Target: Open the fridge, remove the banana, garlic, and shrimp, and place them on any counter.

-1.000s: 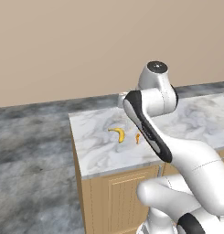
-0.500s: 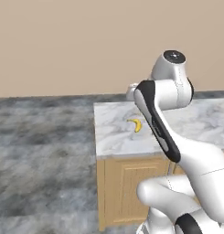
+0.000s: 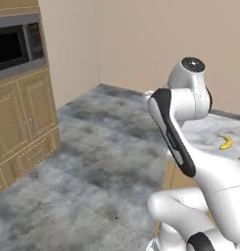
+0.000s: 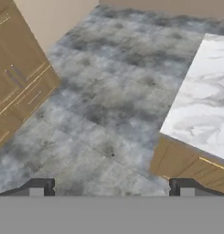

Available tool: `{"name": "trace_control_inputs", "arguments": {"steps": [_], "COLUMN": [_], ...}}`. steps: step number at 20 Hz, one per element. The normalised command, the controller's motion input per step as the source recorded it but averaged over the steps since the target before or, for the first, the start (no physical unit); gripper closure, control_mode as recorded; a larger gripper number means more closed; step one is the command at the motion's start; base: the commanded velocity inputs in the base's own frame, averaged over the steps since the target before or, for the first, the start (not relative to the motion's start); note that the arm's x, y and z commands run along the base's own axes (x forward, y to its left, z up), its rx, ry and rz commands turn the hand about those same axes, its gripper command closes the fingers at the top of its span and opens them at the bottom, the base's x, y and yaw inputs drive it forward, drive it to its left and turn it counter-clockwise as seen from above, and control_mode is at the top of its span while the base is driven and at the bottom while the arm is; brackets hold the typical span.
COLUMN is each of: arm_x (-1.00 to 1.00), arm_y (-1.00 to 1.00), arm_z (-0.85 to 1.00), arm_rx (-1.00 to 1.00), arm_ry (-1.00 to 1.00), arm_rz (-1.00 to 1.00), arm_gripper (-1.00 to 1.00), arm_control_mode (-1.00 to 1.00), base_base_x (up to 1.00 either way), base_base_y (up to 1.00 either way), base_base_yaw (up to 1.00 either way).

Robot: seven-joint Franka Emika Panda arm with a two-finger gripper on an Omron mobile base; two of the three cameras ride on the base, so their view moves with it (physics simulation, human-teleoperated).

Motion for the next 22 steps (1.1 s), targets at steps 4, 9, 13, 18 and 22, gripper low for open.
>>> {"name": "trace_control_inputs", "arguments": {"steps": [4,9,13,18,22], "arm_x": [0.0,0.0,0.0,0.0,0.0], "arm_y": [0.0,0.0,0.0,0.0,0.0], "arm_z": [0.0,0.0,0.0,0.0,0.0], "arm_rx": [0.0,0.0,0.0,0.0,0.0], "arm_ry": [0.0,0.0,0.0,0.0,0.0], "arm_rz": [0.0,0.0,0.0,0.0,0.0], "arm_gripper": [-1.0,-1.0,-1.0,-1.0,-1.0], "arm_control_mode": [1.0,1.0,1.0,1.0,1.0], "base_base_x": [-0.19,-0.31,-0.16,0.43,1.0], "base_base_y": [0.4,0.94,0.99,0.62,0.05], "base_base_yaw": [0.88,0.74,0.69,0.52,0.29]}}
